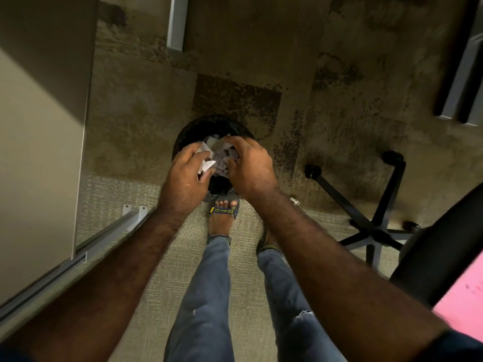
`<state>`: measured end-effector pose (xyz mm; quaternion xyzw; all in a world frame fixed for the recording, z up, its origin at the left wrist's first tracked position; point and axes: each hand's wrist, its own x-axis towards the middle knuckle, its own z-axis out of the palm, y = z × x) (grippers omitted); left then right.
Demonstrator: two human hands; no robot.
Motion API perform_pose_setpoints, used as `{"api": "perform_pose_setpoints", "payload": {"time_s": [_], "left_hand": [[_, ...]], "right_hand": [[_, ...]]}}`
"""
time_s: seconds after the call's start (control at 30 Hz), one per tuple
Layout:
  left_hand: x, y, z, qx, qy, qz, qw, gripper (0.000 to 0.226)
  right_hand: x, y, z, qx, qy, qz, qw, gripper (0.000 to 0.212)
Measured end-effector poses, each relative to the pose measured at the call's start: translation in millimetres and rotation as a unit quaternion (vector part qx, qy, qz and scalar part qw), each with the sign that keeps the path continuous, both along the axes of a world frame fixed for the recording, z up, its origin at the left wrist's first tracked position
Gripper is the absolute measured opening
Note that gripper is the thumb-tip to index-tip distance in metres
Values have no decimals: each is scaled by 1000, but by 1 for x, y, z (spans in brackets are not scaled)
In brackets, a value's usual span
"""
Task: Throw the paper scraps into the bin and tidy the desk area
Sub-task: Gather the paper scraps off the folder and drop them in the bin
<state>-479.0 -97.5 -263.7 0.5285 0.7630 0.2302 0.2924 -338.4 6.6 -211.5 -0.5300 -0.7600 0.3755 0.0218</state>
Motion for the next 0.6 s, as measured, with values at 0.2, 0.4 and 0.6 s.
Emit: {"api": "perform_pose_setpoints", "payload": {"time_s": [0.2,0.4,0.6], "left_hand": [[14,3,-6,-27,16,-9,999,48],[30,7,-18,-40,22,-24,999,52],[56,9,-29,-41,33,-34,998,51]], "right_hand": [[34,4,-13,-1,-34,-30,999,47],[83,2,-36,-13,-77,-75,994,45],[132,-5,-71,-47,-119,-119,985,43]]}}
